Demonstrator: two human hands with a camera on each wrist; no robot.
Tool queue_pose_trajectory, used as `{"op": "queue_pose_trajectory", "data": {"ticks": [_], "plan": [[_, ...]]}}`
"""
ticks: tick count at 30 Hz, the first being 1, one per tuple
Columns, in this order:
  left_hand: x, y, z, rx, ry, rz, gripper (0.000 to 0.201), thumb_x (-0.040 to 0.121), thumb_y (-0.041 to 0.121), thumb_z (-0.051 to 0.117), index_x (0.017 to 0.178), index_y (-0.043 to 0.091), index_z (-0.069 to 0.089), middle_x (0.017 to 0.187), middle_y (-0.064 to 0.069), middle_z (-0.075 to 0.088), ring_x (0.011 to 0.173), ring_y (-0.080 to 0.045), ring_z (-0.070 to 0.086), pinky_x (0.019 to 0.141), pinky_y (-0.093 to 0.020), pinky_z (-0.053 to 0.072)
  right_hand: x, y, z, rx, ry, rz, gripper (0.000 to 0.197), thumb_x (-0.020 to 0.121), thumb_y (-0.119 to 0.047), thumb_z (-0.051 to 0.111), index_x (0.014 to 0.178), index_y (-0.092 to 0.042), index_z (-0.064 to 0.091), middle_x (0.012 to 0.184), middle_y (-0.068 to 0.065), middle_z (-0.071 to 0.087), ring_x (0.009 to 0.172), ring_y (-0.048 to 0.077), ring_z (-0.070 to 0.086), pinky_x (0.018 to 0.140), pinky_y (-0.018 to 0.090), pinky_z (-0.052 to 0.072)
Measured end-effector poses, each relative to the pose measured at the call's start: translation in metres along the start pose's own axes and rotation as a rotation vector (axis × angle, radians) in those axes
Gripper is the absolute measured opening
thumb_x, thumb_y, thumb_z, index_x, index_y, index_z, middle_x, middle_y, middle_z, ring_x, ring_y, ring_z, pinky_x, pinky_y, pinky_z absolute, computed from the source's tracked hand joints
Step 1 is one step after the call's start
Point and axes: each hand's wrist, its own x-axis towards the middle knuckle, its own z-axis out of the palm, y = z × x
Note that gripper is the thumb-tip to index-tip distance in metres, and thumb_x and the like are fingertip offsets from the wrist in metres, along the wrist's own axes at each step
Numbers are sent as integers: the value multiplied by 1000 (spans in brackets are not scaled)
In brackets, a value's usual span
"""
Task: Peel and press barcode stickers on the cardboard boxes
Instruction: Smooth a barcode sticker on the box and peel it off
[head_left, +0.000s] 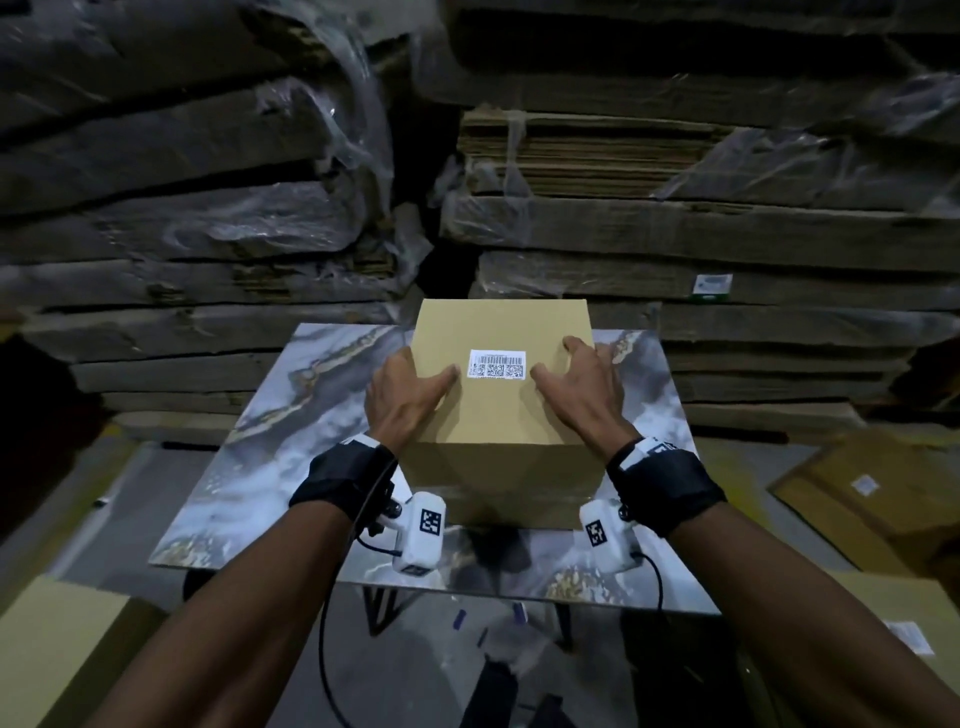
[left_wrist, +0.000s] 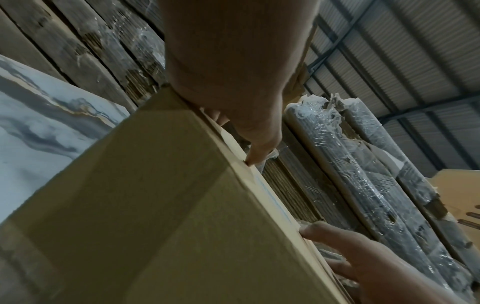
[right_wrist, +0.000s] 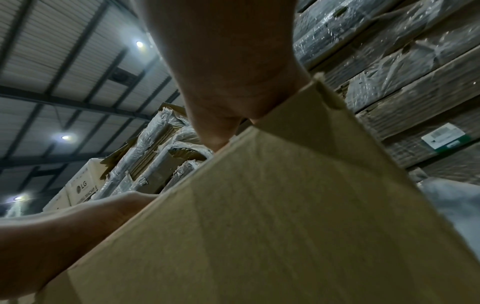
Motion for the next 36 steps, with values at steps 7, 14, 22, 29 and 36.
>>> {"op": "queue_pose_trajectory", "data": {"ticks": [7, 14, 22, 29, 36], "plan": [[14, -2, 8, 79, -12, 4, 54, 83, 52, 73, 119, 12, 64, 89, 1, 56, 80, -24, 55, 68, -32, 45, 19, 1, 18, -50, -37, 55, 68, 85, -53, 65, 143, -20, 52, 140, 16, 44, 123, 41, 52, 98, 46, 46], [61, -12, 12, 65, -60, 124, 57, 80, 61, 69, 123, 25, 63, 115, -1, 49, 108, -22, 53, 91, -40, 49, 33, -4, 15, -165, -76, 71, 60, 83, -51, 68, 133, -21, 56, 146, 16, 34, 134, 41, 36, 109, 53, 33], [108, -7, 25, -51, -168, 313, 20, 96, 37, 60, 80, 30, 69, 102, 3, 56, 98, -21, 58, 91, -47, 49, 51, -22, 19, -297, -149, -72, 45, 75, -43, 61, 113, -23, 75, 115, 7, 69, 106, 32, 62, 88, 47, 56], [106, -23, 39, 43, -261, 400, 30, 101, 33, 49, 128, 26, 62, 129, -4, 48, 122, -26, 42, 101, -48, 41, 37, -31, 28, -485, -94, -183, 18, 90, -29, 59, 90, -16, 72, 94, 7, 64, 83, 27, 58, 64, 33, 42], [92, -32, 50, 132, -194, 472, 35, 99, 34, 49, 132, 26, 56, 132, -5, 40, 124, -28, 35, 103, -54, 38, 28, -38, 33, -419, -91, -158, 28, 89, -25, 59, 64, -16, 49, 73, 5, 49, 73, 29, 51, 60, 32, 28]]}}
